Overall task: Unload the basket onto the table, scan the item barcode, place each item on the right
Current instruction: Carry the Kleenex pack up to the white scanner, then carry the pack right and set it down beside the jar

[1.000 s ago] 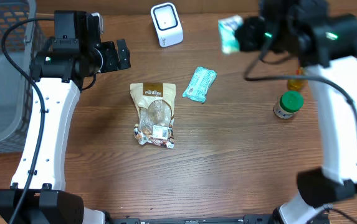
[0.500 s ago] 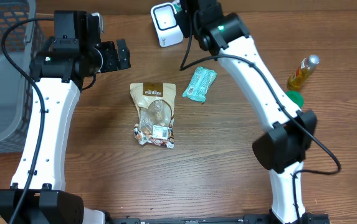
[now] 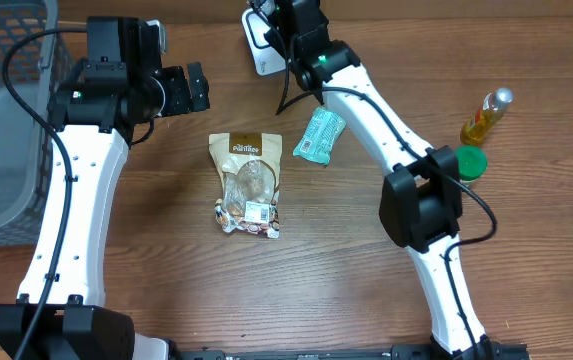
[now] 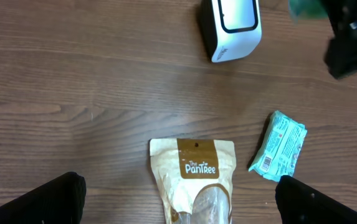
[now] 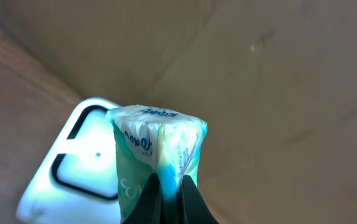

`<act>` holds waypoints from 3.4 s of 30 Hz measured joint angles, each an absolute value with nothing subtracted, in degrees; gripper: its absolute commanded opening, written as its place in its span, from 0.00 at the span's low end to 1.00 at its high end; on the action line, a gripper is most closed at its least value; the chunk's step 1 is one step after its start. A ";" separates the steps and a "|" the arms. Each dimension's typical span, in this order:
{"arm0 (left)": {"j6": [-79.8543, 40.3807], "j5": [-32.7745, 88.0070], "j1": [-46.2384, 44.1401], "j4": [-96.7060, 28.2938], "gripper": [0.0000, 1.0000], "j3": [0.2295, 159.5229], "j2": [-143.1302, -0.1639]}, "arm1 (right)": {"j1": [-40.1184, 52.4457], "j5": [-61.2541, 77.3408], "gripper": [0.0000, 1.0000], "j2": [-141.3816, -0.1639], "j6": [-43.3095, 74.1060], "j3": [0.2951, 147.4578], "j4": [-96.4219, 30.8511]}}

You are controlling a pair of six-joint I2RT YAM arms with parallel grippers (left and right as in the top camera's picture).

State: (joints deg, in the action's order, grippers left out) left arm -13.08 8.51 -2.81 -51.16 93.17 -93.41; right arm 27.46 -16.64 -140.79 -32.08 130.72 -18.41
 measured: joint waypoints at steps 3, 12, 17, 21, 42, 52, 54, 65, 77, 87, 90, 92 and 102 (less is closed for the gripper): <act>-13.08 8.51 -2.81 -51.11 0.99 93.17 -93.41 | 27.46 -16.64 0.04 -142.50 -35.11 130.72 -14.33; -13.08 8.51 -2.79 -51.09 1.00 93.14 -93.41 | 27.46 -16.40 0.04 -147.50 -43.38 130.72 -9.02; -13.08 8.51 -2.79 -51.11 1.00 93.17 -93.41 | 27.46 -15.57 0.04 -149.36 -45.32 130.72 -9.06; -13.08 8.51 -2.79 -51.09 0.99 93.17 -93.41 | 27.46 -15.38 0.04 -149.64 -46.00 130.72 -8.32; -13.08 8.51 -2.81 -51.13 0.99 93.17 -93.41 | 26.96 -18.00 0.04 -131.79 -25.19 130.74 -32.86; -13.08 8.51 -2.79 -51.11 1.00 93.17 -93.41 | 18.00 -13.39 0.04 -117.99 0.10 131.59 -76.09; -13.08 8.51 -2.81 -51.11 1.00 93.17 -93.41 | 14.63 -10.68 0.04 -118.85 2.09 129.14 -80.44; -13.08 8.51 -2.81 -51.09 1.00 93.17 -93.41 | -1.93 -2.15 0.04 -120.95 7.77 106.10 -74.04; -13.08 8.51 -2.81 -51.09 1.00 93.17 -93.41 | -3.77 4.25 0.39 -120.95 8.62 100.14 -68.27; -13.08 8.51 -2.79 -51.09 1.00 93.17 -93.41 | -3.33 4.73 1.00 -120.95 8.95 100.12 -67.55; -13.08 8.51 -2.81 -51.09 1.00 93.17 -93.41 | -3.31 4.69 1.00 -120.95 8.97 100.40 -68.51; -13.08 8.51 -2.81 -51.11 1.00 93.17 -93.41 | -3.16 4.69 1.00 -120.95 8.97 101.36 -70.06; -13.08 8.51 -2.81 -51.09 0.99 93.17 -93.41 | 3.03 5.61 1.00 -111.39 8.97 104.40 -71.48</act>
State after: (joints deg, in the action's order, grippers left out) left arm -13.08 8.51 -2.81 -51.09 93.17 -93.41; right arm 3.03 5.61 -111.39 8.97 104.40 -71.48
